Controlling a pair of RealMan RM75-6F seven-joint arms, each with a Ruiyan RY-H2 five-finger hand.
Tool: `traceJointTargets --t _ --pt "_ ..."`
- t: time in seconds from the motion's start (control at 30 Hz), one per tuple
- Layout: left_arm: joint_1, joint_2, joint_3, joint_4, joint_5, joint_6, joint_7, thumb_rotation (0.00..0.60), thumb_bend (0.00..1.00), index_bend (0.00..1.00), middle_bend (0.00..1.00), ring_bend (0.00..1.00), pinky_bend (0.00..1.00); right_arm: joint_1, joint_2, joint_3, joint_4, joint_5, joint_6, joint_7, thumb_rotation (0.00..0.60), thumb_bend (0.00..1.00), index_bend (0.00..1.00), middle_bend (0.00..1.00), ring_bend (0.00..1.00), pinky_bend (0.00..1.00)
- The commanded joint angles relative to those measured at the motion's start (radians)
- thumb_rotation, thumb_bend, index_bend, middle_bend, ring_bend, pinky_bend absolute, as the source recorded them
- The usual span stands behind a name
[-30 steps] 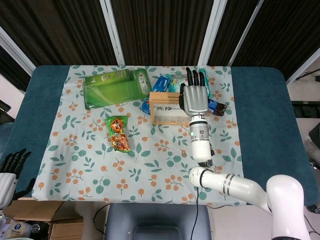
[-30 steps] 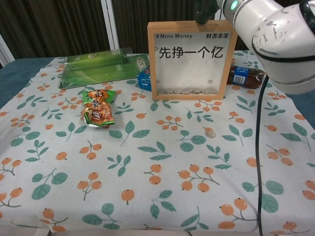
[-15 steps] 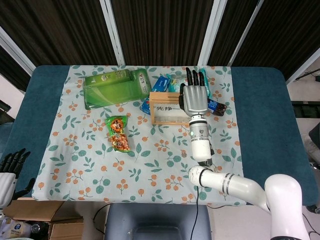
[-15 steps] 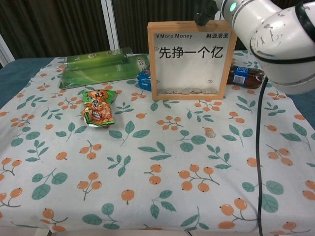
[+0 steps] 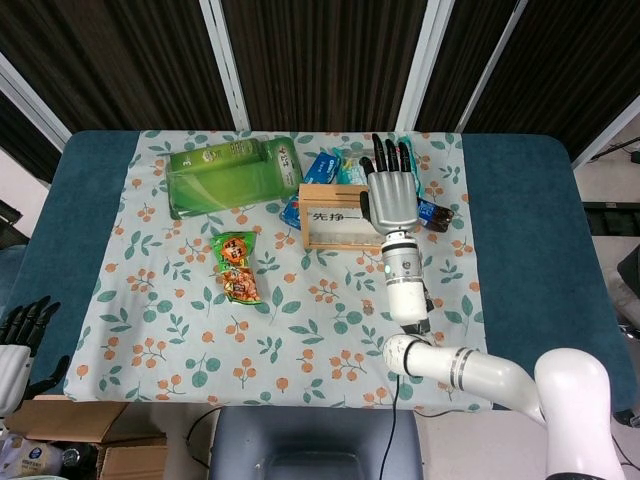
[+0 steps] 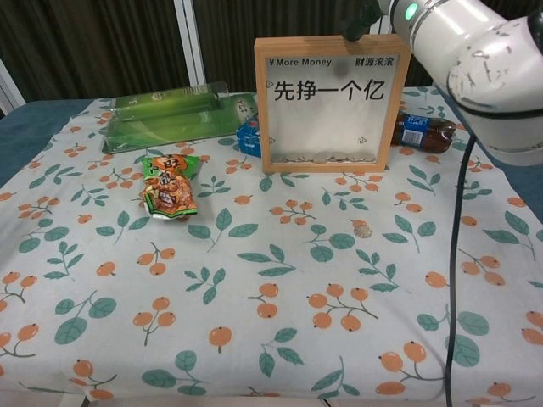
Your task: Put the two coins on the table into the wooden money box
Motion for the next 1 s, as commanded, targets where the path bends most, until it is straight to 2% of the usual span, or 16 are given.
traceJointTargets --t 0.03,0.13,0.33,0.43,0.53,0.63,0.73,0.83,1.0 --pt "-0.001 0.003 0.000 -0.009 0.003 0.003 0.007 0.600 0.38 0.00 0.00 0.00 0.05 -0.049 0.047 -0.040 -0.051 -0.106 0.048 0.084 0.600 0.61 0.00 0.07 0.00 0.00" --pt "-0.001 0.005 0.000 -0.016 0.004 0.002 0.015 0.600 0.38 0.00 0.00 0.00 0.05 -0.115 0.099 -0.103 -0.117 -0.228 0.112 0.155 0.600 0.61 0.00 0.06 0.00 0.00" --pt "-0.004 0.003 -0.001 -0.023 0.006 0.002 0.025 0.600 0.38 0.00 0.00 0.00 0.05 -0.303 0.215 -0.309 -0.234 -0.529 0.286 0.325 0.600 0.61 0.00 0.05 0.00 0.00" --pt "-0.005 0.003 -0.002 -0.026 0.008 0.003 0.027 0.600 0.38 0.00 0.00 0.00 0.05 -0.394 0.255 -0.416 -0.227 -0.637 0.345 0.396 0.600 0.61 0.00 0.04 0.00 0.00" --pt "-0.005 0.001 -0.001 -0.025 0.008 0.001 0.031 0.600 0.38 0.00 0.00 0.00 0.05 -0.472 0.274 -0.507 -0.151 -0.691 0.353 0.442 0.600 0.60 0.00 0.04 0.00 0.00" --pt "-0.004 -0.003 0.001 -0.021 0.009 0.002 0.032 0.600 0.38 0.00 0.00 0.00 0.05 -0.521 0.263 -0.552 -0.074 -0.706 0.340 0.471 0.600 0.54 0.00 0.03 0.00 0.00" --pt "-0.004 -0.009 0.004 -0.013 0.009 -0.002 0.030 0.600 0.38 0.00 0.00 0.00 0.05 -0.569 0.229 -0.580 0.018 -0.702 0.304 0.498 0.600 0.39 0.00 0.02 0.00 0.00" --pt "-0.005 -0.013 0.006 -0.009 0.013 -0.004 0.031 0.600 0.38 0.00 0.00 0.00 0.05 -0.595 0.187 -0.584 0.087 -0.694 0.269 0.492 0.600 0.27 0.00 0.01 0.00 0.00" --pt "-0.004 -0.016 0.008 -0.006 0.020 0.005 0.023 0.600 0.38 0.00 0.00 0.00 0.05 -0.602 0.113 -0.561 0.170 -0.688 0.210 0.501 0.600 0.21 0.00 0.01 0.00 0.00"
